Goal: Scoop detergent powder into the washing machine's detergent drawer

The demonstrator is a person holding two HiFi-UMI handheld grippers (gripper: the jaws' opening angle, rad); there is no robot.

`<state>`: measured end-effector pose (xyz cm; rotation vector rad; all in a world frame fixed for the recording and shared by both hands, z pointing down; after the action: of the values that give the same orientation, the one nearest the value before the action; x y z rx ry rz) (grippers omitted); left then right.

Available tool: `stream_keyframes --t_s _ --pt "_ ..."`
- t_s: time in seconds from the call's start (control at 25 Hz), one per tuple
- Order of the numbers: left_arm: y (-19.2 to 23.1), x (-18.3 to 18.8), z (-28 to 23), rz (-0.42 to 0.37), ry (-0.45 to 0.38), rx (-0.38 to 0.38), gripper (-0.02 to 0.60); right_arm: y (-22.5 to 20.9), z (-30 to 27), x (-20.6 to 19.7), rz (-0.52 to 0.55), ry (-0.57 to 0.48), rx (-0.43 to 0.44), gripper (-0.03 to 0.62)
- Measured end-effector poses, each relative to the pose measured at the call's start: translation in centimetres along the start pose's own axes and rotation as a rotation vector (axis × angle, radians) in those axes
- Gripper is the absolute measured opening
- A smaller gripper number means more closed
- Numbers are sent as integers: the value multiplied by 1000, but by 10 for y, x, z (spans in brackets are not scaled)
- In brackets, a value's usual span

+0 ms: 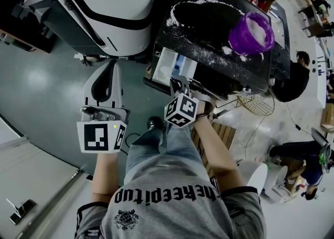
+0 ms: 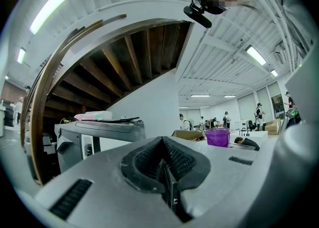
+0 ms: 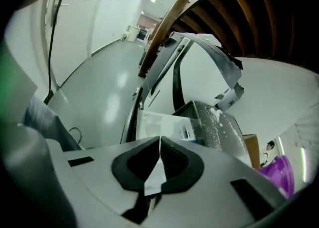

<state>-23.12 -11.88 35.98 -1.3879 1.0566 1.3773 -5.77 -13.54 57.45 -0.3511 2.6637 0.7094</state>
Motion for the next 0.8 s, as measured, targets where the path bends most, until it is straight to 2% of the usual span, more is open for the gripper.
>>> stream_keyframes --t_s 0.48,0.8 --pt "5 3 8 0 -5 4 3 7 1 2 308 63 -124 6" --pt "10 3 15 0 -7 9 3 13 0 4 418 74 -136 6"
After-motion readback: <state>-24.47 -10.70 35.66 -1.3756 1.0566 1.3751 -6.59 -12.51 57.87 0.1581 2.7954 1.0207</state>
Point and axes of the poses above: the fingertips, and each gripper's own axes: z backward along the fingers, y to its left, x out of its top, the point moved 4 cm from there along z, backward along the fingers, and after that the axes turned 5 degrees about x, right-handed, at the moved point
